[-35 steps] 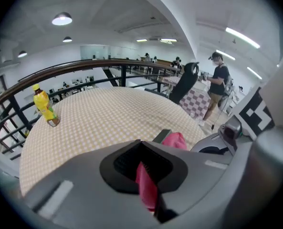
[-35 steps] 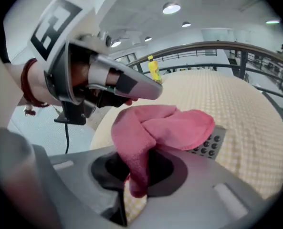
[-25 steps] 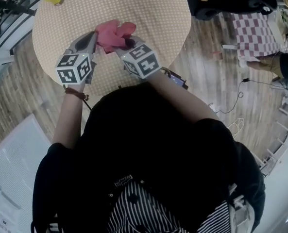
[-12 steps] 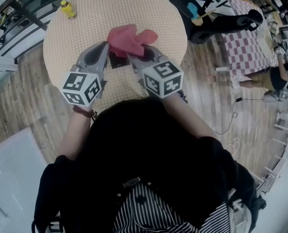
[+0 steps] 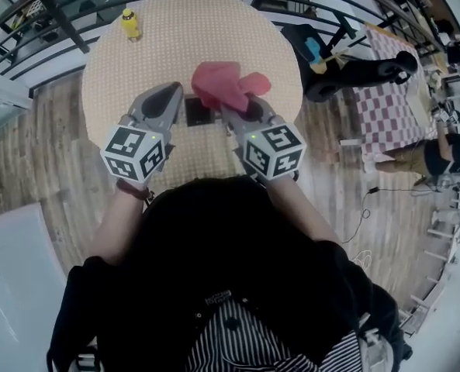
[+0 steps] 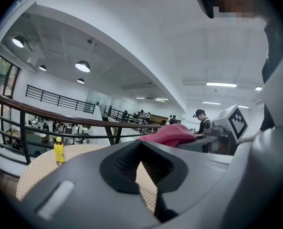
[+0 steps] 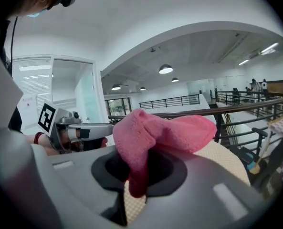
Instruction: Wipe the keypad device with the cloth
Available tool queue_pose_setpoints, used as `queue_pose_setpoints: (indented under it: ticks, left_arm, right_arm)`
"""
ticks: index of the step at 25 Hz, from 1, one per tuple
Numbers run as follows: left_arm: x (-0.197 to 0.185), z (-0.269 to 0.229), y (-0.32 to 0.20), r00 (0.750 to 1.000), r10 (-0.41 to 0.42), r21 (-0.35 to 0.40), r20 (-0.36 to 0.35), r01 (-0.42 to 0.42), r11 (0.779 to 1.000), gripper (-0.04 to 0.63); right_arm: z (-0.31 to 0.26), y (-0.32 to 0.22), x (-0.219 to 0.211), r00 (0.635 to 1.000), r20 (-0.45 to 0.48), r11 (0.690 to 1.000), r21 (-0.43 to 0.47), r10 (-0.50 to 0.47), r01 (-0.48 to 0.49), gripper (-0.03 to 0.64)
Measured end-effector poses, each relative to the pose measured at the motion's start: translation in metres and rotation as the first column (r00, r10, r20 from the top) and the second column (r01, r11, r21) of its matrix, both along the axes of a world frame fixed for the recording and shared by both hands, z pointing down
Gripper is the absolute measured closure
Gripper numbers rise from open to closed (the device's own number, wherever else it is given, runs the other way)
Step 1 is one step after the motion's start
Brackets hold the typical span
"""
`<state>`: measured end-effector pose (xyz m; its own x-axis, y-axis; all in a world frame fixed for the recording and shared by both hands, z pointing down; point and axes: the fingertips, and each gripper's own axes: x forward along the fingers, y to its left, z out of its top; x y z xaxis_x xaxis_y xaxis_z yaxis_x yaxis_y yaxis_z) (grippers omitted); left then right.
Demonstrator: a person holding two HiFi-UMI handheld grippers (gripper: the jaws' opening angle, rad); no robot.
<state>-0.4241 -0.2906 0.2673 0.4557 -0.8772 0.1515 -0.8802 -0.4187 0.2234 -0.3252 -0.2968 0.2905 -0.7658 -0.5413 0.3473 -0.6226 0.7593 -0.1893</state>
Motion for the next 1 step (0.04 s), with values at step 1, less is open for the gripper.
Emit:
queue_pose_setpoints:
  ticks: [1]
  left_arm:
    - [0.0018, -0.0005, -0.0025, 1.0, 0.0, -0.003, 0.003, 0.0, 1.0, 0.603]
  right_arm:
    - [-0.0008, -0.0033, 0.001, 1.0, 0.001, 1.0, -0.001, 0.0, 0.0, 0.552]
